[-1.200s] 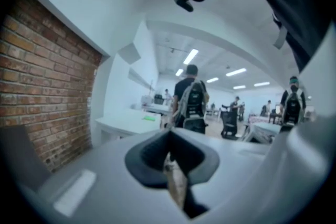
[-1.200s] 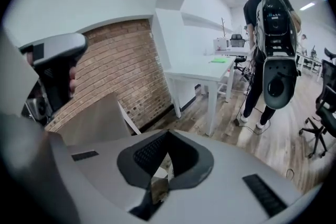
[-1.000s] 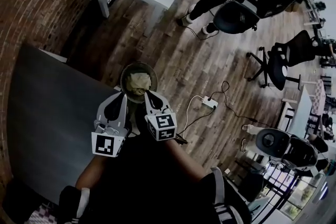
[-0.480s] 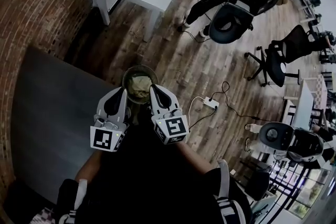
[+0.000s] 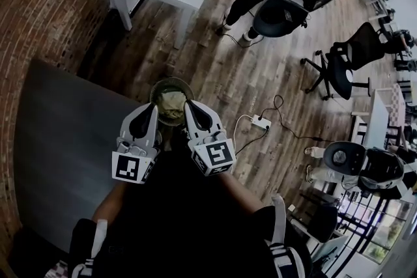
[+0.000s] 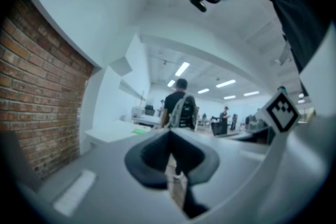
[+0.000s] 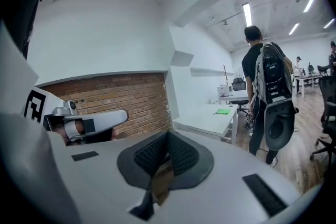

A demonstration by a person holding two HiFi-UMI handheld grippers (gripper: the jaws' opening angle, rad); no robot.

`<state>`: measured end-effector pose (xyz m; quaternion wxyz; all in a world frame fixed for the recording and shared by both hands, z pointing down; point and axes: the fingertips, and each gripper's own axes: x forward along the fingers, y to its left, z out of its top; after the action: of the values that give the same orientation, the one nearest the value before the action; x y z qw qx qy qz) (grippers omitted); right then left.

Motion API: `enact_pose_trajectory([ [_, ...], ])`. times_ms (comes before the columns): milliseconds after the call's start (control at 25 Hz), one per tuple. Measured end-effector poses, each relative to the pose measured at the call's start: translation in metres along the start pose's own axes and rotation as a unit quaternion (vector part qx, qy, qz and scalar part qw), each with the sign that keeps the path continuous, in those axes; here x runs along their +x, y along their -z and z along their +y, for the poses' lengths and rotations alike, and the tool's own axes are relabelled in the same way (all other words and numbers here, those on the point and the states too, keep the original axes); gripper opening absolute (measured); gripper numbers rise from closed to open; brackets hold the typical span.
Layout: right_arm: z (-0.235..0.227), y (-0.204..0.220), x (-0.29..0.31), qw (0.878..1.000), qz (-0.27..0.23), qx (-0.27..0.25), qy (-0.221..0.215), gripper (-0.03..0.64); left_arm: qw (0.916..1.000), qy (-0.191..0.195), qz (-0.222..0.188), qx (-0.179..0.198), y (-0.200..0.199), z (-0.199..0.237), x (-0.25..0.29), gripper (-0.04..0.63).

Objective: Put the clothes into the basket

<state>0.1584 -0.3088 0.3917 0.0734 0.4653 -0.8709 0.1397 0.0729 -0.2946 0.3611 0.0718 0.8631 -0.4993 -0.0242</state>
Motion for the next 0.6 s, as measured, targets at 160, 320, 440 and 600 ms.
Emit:
enact_pose_trajectory([
  [160,0.0047,0.0015,0.0016,1.0,-0.003,-0.003,0.0,0.005,1.0,0.001,-0.004,0.0,0.0029,0.0044,-0.0036,0.003],
  [320,0.0099,0.0012,0.002,1.0,-0.005,-0.006,-0.006,0.005,1.0,0.001,-0.002,0.003,0.0043,0.0071,-0.0068,0.003],
  [440,0.0094,0.001,0.0014,1.0,-0.005,-0.009,-0.008,0.005,1.0,0.0,-0.004,0.003,0.0037,0.0069,-0.0058,0.003],
  [600,0.0083,-0.0039,0.0003,1.0,-0.006,-0.008,-0.008,0.005,1.0,-0.002,0.002,0.002,0.0026,0.0057,-0.0057,0.003],
])
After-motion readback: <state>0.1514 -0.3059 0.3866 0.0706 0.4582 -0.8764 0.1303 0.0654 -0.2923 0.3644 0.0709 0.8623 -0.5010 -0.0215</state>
